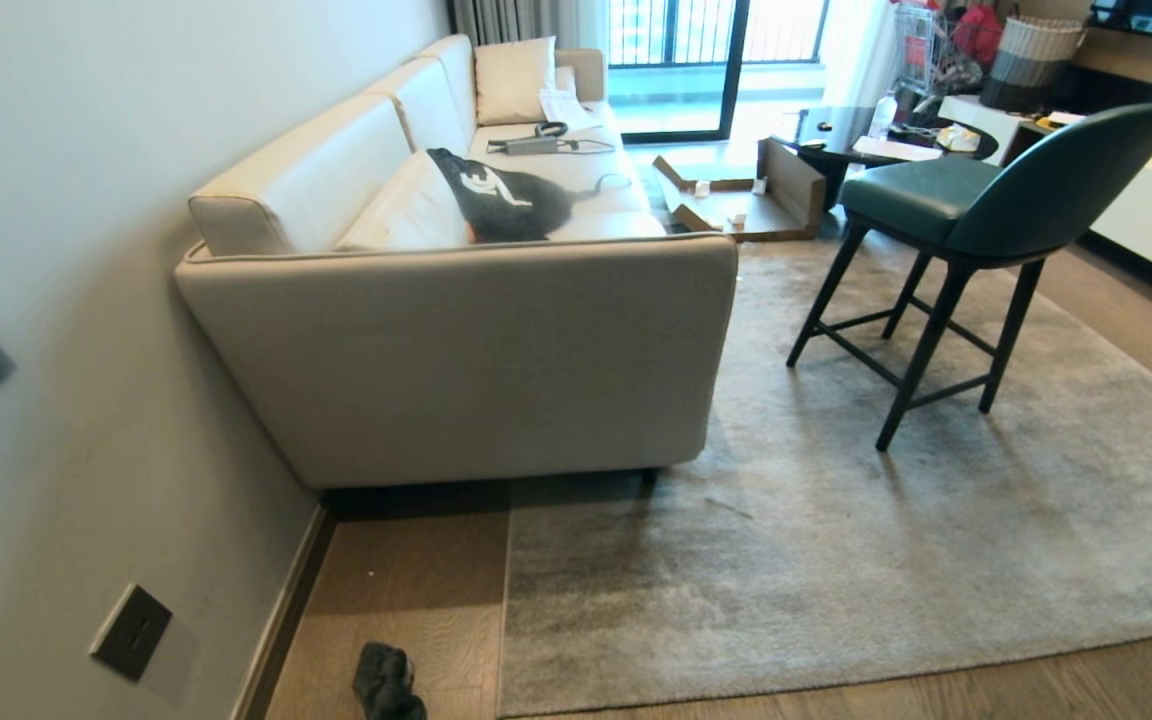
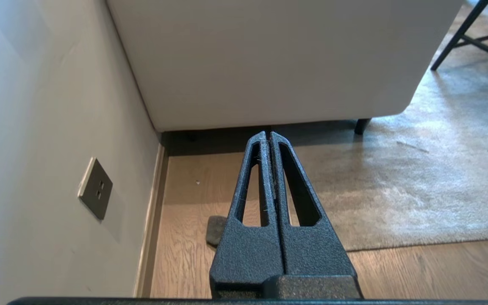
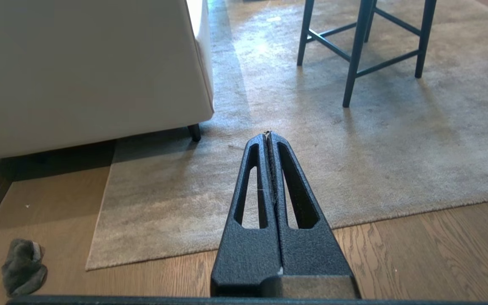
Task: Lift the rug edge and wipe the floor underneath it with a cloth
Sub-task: Pick up the rag
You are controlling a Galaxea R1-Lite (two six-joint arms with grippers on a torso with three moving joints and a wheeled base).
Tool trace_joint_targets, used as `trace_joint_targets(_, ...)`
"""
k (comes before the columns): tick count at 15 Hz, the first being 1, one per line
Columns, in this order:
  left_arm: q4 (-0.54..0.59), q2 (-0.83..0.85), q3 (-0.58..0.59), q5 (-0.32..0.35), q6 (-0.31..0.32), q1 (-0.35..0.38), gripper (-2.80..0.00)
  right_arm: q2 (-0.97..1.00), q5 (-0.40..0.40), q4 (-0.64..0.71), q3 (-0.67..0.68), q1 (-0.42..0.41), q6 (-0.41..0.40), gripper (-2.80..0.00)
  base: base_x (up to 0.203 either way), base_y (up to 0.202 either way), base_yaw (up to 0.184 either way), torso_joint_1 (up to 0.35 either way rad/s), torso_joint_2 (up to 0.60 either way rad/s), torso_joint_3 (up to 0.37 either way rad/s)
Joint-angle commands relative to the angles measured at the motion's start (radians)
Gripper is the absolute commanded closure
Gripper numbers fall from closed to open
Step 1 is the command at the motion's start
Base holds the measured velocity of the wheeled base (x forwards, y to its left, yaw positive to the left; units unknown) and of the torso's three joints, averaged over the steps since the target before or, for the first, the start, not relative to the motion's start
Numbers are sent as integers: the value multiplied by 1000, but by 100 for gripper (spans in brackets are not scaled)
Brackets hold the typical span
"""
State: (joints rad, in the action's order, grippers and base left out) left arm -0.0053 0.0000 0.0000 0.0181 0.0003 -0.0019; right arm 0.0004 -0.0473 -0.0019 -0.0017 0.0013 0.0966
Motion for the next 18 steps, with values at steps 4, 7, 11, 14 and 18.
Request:
trace_joint_targets(4,-1,0,0,0,-2,0,0,1,0,0,0,0,0,0,0,0,0,3,0,-178)
trace_joint_targets(7,-1,0,0,0,-2,0,0,1,0,-1,0,0,0,0,0,0,0,1,5,-200)
trace_joint_targets(11,-1,0,0,0,1,0,0,1,0,-1,0,0,0,0,0,0,0,2,4,-198)
trace_joint_targets(14,-1,0,0,0,3,0,0,1,0,-1,0,0,0,0,0,0,0,4,3,-195)
trace_joint_targets(18,1,0,0,0,2,-1,0,1,0,-1,0,0,0,0,0,0,0,7,-1,-196)
